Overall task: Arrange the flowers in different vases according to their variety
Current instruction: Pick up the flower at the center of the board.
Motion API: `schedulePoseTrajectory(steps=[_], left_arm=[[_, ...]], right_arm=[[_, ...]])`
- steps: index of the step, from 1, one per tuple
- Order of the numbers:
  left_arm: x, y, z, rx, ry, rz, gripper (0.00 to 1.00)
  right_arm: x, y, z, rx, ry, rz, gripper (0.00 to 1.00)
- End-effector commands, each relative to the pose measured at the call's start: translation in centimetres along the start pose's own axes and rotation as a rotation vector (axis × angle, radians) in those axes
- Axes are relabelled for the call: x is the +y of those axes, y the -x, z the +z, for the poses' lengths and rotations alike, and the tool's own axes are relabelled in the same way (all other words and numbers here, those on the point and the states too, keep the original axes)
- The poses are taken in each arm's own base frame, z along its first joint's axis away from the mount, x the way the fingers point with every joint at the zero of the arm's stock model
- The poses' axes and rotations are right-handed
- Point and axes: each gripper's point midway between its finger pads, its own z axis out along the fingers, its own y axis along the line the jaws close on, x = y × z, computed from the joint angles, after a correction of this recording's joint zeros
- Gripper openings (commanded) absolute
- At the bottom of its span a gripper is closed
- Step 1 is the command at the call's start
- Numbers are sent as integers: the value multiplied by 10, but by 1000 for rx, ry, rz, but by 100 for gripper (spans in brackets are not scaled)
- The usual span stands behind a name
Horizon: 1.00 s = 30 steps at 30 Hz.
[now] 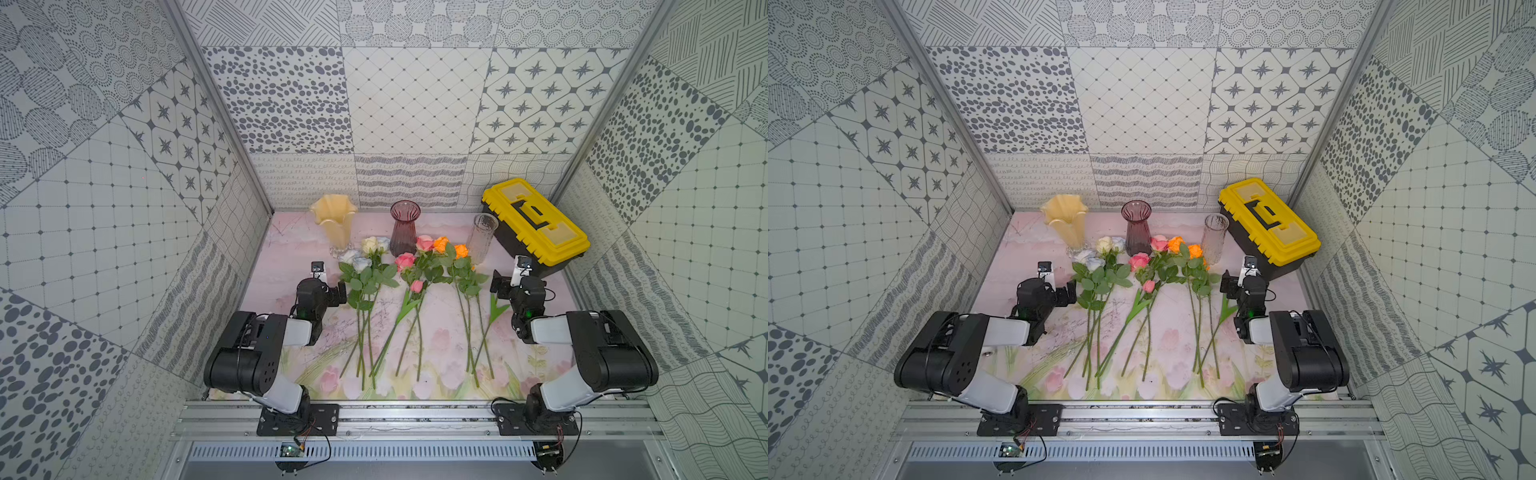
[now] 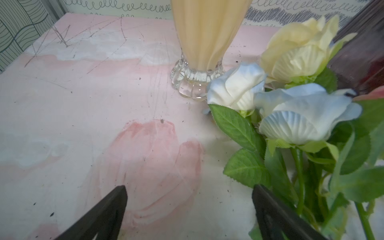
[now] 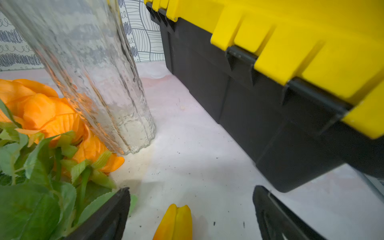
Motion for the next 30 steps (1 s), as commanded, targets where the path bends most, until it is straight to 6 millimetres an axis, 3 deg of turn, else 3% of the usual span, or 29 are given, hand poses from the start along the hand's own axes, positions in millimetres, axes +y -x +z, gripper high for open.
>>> schedulePoseTrajectory(steps=[1,15,20,25,30], left_arm=[[3,15,1,-50,10,-14,99],[4,15,2,-49,10,-15,99],[0,37,-3,43,2,-12,99],[-8,52,-30,120,-41,-68,99],[-39,46,-61,256,-152,-122,99]], right_arm=[[4,16,1,-47,13,16,97],[3,16,1,-46,10,17,97],[1,30,-2,-19,-6,15,97],[-1,50,-18,76,-86,6,97],[22,58,-51,188,-49,32,97]])
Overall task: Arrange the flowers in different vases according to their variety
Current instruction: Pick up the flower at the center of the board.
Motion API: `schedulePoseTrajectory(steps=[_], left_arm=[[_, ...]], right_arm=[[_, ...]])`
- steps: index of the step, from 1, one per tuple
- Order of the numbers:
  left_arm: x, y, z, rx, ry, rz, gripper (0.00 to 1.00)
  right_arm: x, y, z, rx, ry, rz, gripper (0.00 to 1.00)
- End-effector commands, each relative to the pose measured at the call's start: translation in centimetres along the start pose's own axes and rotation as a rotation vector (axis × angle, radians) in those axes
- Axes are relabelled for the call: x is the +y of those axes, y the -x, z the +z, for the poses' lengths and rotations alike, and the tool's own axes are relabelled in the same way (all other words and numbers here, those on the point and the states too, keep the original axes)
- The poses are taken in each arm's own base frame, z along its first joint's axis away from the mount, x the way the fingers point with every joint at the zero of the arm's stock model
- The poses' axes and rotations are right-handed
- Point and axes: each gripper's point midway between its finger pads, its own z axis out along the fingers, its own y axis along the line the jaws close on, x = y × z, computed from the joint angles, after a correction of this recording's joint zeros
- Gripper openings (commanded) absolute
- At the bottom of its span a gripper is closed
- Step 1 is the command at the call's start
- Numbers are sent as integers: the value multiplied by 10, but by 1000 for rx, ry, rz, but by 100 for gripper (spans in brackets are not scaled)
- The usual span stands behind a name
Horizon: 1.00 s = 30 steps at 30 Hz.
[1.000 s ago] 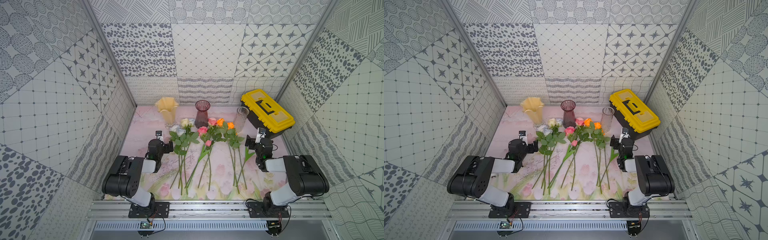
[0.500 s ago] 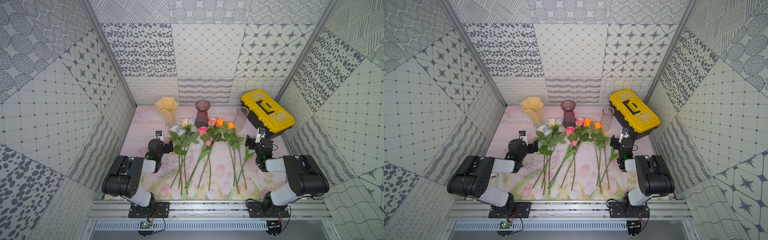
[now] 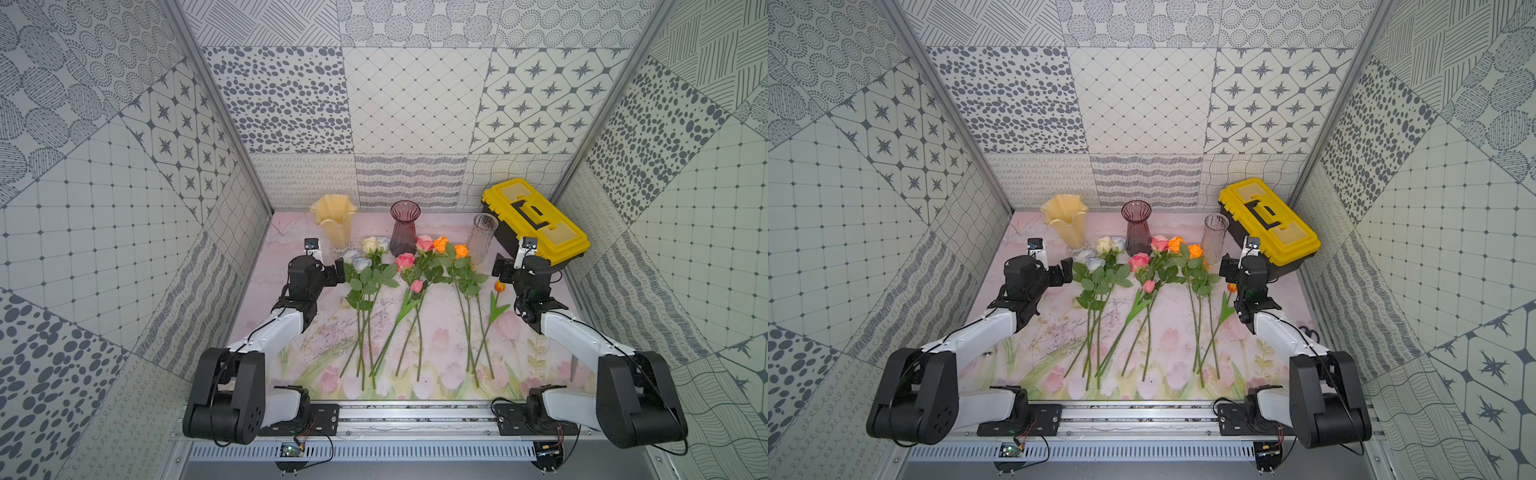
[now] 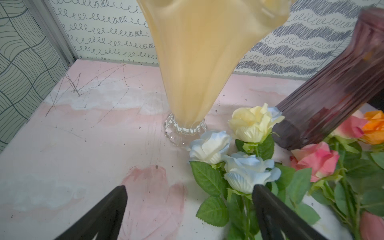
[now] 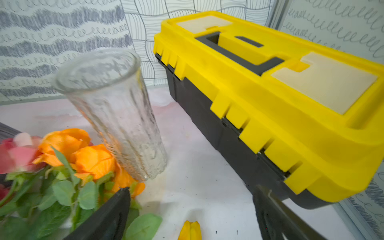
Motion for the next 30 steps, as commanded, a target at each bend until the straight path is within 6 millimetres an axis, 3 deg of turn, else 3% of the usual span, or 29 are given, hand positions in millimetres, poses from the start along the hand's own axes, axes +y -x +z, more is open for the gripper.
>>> schedulePoseTrajectory(steps=[1,8,13,16,23,30], left_arm=[[-30,-54,-32,327,-105,-85,99],[-67,-69,-51,460,-242,-75,99],[-77,-73,-51,485,-283,-86,99],[-80,-74,-51,496,-295,-93,99],[-83,-76,-52,510,-303,-103,99],[-83,-77,-52,512,-297,-97,99]], right_arm=[[2,-28,-23,203,-33,18,97],[35,-71,-77,517,79,245,97],[33,-111,-112,690,51,419,96],[28,-132,-124,769,13,456,90],[26,-163,-126,875,-59,506,74],[26,-169,-105,896,-98,524,70]])
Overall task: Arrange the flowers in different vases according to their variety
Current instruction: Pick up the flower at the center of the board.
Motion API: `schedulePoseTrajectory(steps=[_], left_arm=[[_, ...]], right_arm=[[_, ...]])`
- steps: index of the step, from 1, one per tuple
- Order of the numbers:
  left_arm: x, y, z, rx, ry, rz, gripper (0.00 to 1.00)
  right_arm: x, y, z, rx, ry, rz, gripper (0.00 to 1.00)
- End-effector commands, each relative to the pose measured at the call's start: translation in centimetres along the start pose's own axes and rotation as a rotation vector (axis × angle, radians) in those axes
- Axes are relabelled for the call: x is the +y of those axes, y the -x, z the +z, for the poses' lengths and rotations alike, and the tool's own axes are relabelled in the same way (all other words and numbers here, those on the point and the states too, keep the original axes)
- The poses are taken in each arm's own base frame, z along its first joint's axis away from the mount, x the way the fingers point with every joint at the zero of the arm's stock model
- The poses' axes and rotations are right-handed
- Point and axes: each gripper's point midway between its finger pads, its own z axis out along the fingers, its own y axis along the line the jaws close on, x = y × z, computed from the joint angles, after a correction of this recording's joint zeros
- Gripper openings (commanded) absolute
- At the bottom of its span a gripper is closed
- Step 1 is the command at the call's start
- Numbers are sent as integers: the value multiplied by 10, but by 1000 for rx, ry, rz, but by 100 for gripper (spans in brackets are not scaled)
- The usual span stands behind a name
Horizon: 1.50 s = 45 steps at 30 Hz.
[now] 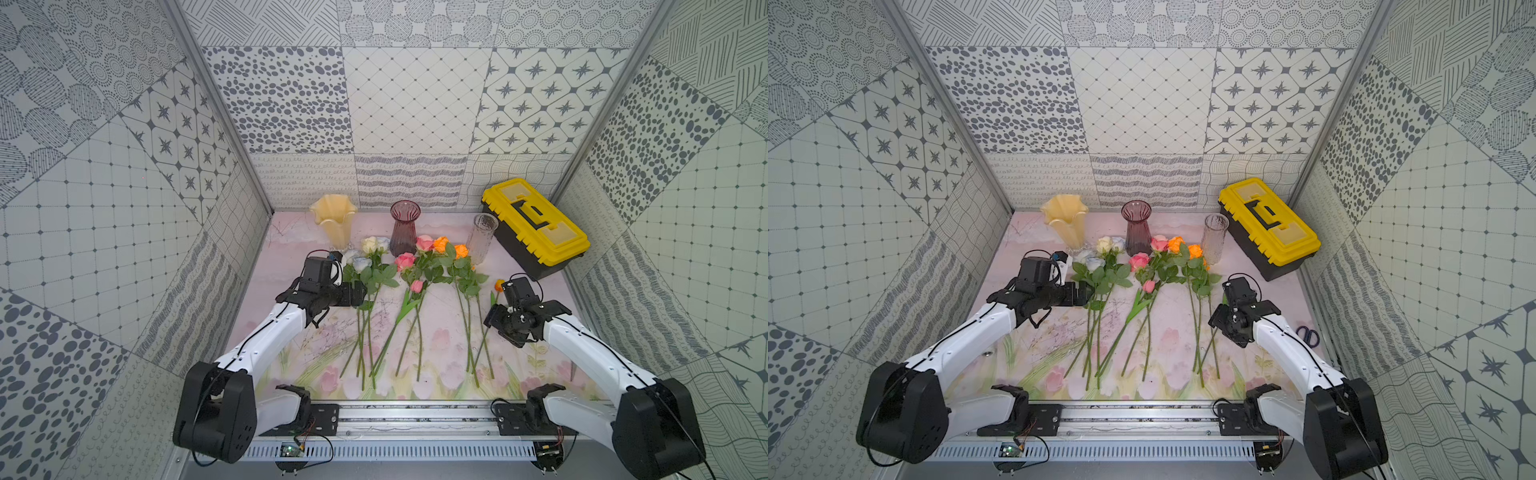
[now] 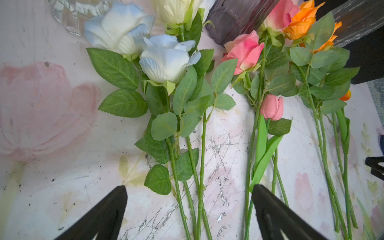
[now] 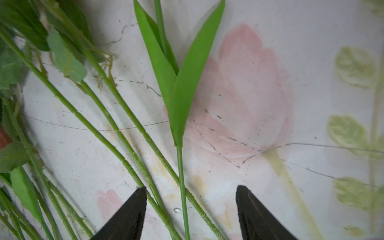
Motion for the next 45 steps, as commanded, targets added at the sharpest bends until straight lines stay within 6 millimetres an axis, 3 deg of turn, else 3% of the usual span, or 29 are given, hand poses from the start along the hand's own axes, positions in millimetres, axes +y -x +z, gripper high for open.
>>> schedulePoseTrajectory(steps=[1,6,14,22,33,40,44,45], left_arm=[[-6,-3,-1,27,-22,-15,99],[-6,-3,-1,29,-20,-15,99],[-5,-3,0,32,-12,-17,99],[-4,-4,3,46,-7,-21,99],[-2,-5,4,57,2,-26,99],[-1,-5,5,58,7,-26,99],[-1,-5,4,58,10,-26,99],[-1,-5,4,58,9,-26,99]], right_arm=[[11,12,5,-14,34,48,69],[12,18,16,-9,24,72,57],[17,25,23,0,4,61,50],[10,15,31,10,-42,48,37],[7,0,43,32,-106,18,33],[4,0,49,27,-132,27,15],[3,4,44,-11,-135,30,0],[2,5,41,-21,-139,28,0]])
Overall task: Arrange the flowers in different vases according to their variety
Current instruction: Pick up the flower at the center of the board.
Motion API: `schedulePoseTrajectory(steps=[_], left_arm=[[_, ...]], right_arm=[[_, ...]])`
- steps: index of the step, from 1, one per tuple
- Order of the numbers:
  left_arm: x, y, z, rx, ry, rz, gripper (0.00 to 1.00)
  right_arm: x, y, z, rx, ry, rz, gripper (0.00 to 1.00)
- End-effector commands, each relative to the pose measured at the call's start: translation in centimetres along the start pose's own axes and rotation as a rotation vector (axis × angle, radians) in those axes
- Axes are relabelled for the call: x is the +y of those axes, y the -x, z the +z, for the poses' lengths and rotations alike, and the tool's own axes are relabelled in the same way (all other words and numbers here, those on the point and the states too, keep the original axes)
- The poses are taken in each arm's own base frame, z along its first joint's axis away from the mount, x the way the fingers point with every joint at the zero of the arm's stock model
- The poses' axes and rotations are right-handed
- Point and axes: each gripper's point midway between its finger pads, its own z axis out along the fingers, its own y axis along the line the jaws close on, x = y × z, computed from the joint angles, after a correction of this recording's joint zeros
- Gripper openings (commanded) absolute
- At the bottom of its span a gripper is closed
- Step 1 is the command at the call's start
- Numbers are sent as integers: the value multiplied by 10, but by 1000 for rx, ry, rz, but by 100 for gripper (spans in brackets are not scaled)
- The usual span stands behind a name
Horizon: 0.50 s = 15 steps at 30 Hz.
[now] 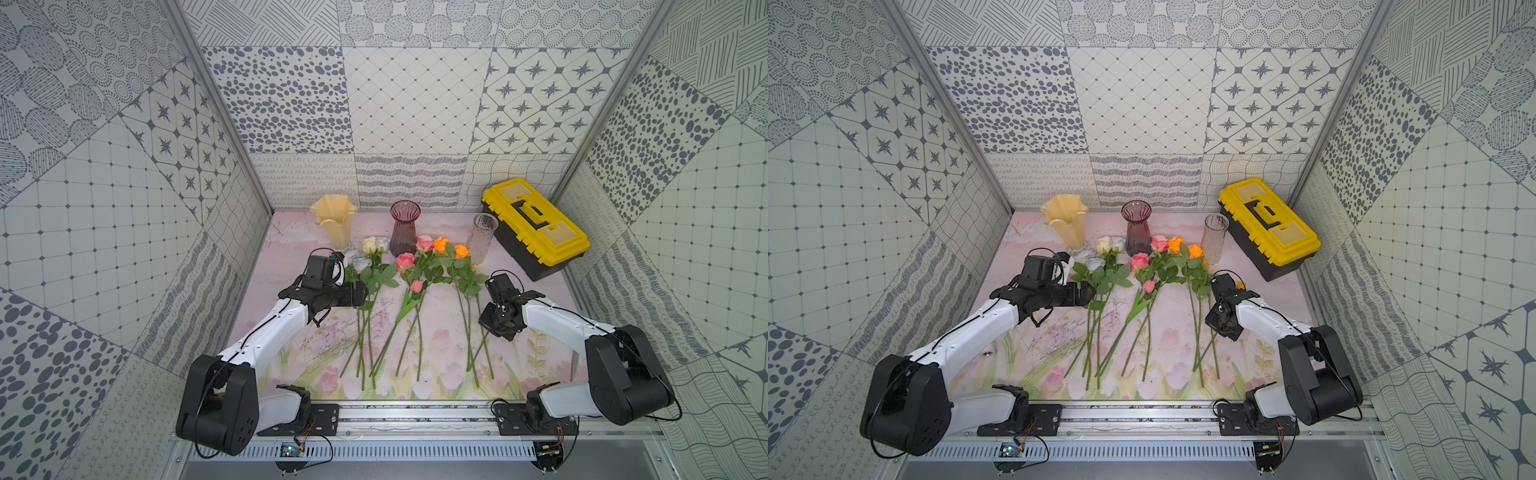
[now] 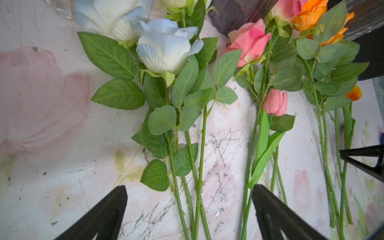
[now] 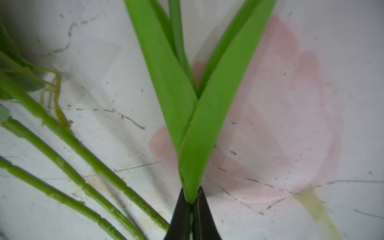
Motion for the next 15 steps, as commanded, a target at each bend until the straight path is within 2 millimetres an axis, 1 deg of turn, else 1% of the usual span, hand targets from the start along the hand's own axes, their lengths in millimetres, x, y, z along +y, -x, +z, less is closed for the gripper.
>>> schedulePoseTrajectory(steps=[1,3,6,9,11,15], left_arm=[[0,0,-1,12,5,-4,99],[0,0,-1,12,5,-6,99],[0,-1,-1,14,4,-7,99],[0,-1,-1,17,3,-8,99],[-1,-1,0,18,1,-9,99],[-2,-2,1,25,-9,-11,99]], right_arm=[[-5,4,-5,-54,-27,-3,0],[-5,9,-14,-96,-34,-17,0],[-4,18,-37,-185,-46,-48,0],[3,29,-70,-293,-45,-90,0],[11,37,-94,-368,-34,-123,0],[37,60,-147,-539,-15,-215,0]])
